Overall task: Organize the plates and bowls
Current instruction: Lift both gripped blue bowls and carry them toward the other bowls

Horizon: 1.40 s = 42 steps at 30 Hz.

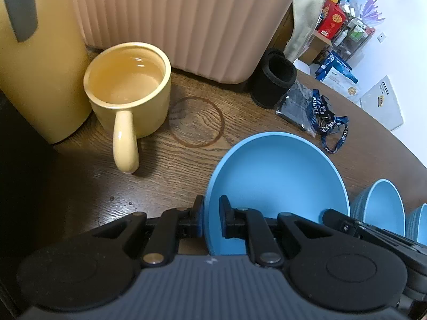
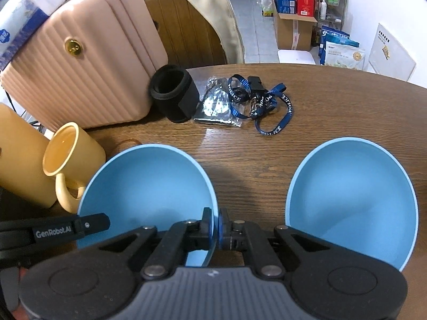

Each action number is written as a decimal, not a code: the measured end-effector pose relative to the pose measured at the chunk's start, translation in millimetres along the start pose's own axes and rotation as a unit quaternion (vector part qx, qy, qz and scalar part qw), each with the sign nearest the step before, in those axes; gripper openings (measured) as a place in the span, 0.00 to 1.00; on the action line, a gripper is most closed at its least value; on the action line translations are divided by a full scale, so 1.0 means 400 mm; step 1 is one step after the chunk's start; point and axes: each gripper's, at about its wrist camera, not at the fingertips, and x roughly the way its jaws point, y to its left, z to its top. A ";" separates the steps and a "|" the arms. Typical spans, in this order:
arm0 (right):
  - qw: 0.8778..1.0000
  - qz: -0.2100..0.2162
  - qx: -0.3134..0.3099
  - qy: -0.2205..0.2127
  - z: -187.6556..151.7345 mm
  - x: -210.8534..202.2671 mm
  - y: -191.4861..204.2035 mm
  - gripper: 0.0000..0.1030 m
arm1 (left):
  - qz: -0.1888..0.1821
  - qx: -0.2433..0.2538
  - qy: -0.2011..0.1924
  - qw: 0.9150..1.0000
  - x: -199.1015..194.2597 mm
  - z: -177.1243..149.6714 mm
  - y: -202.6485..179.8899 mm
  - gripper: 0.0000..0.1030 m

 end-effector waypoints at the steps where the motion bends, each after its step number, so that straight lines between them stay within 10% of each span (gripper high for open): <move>1: 1.000 0.000 0.000 -0.001 -0.002 -0.006 0.002 0.04 | -0.001 0.001 -0.001 1.000 -0.007 -0.001 0.000 0.12; 42: 0.996 -0.011 0.036 -0.080 -0.175 -0.372 -0.095 0.04 | -0.025 0.077 -0.056 0.995 -0.316 -0.183 -0.145 0.12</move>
